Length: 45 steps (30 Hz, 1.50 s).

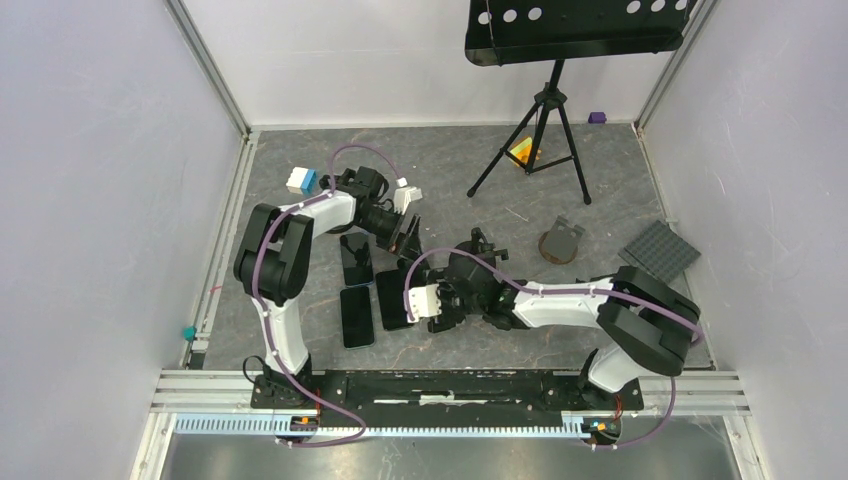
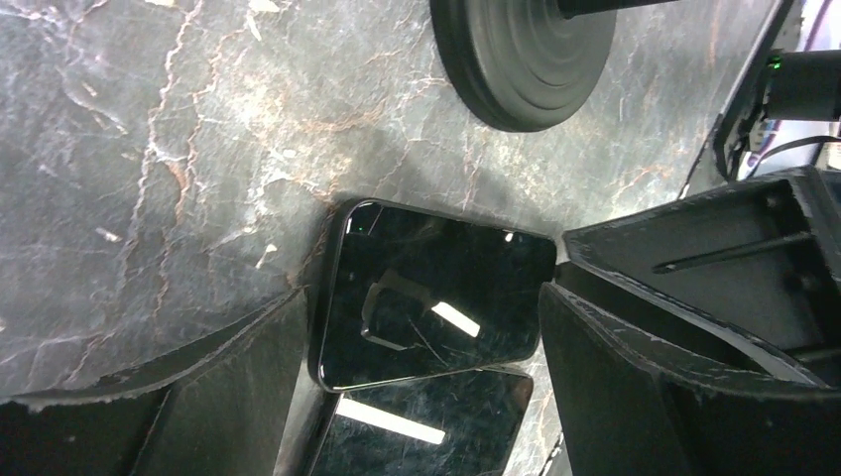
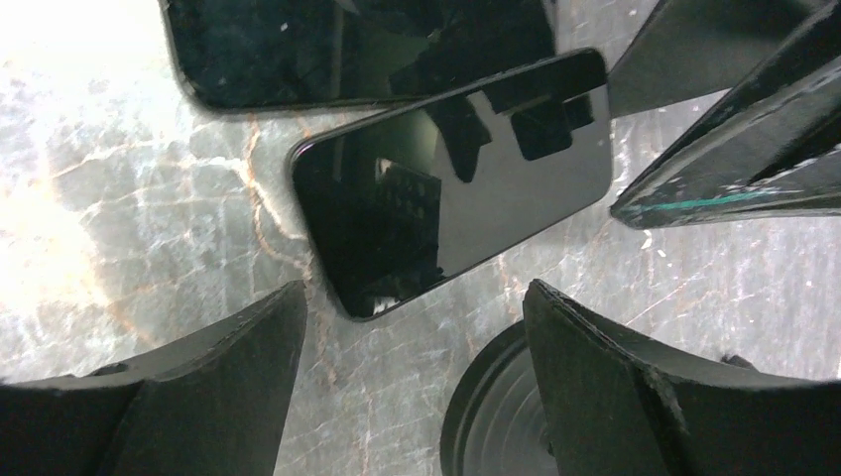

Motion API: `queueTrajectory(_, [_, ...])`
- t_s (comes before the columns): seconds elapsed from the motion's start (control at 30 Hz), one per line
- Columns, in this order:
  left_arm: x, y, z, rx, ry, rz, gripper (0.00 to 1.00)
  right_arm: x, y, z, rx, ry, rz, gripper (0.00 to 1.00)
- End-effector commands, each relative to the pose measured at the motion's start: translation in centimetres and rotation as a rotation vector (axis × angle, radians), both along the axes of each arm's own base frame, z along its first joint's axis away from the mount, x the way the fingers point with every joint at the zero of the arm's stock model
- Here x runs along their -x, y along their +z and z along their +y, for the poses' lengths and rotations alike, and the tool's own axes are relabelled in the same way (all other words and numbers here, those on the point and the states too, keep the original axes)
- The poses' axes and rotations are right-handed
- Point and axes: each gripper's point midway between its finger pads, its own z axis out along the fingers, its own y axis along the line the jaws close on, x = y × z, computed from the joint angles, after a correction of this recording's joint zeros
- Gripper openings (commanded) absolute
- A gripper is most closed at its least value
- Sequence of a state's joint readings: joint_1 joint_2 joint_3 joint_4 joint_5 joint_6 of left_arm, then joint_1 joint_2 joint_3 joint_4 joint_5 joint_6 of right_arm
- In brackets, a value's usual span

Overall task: Place the phone on the phone stand
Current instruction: Pick up the phone at the center of the board.

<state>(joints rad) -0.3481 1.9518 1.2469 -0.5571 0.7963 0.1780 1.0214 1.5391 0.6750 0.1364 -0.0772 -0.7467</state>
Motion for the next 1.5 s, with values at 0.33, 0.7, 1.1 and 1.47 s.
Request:
queueTrajectory(0.33, [1.4, -2.6, 1.1, -0.061, 0.060, 0.179, 0.87, -1.2, -3.1, -0.7, 0.006, -0.158, -0.039, 0.83])
queueTrajectory(0.7, [1.9, -1.7, 2.4, -0.056, 0.058, 0.287, 0.73, -1.9, -4.5, -2.0, 0.057, -0.229, -0.060, 0.83])
queueTrajectory(1.1, [2.4, -0.5, 2.0, 0.008, 0.052, 0.361, 0.55, -2.0, -5.4, -2.7, 0.093, -0.253, -0.062, 0.83])
queueTrajectory(1.47, [3.7, 0.9, 1.8, 0.047, 0.042, 0.393, 0.52, -2.3, -5.8, -3.6, 0.129, -0.270, -0.083, 0.84])
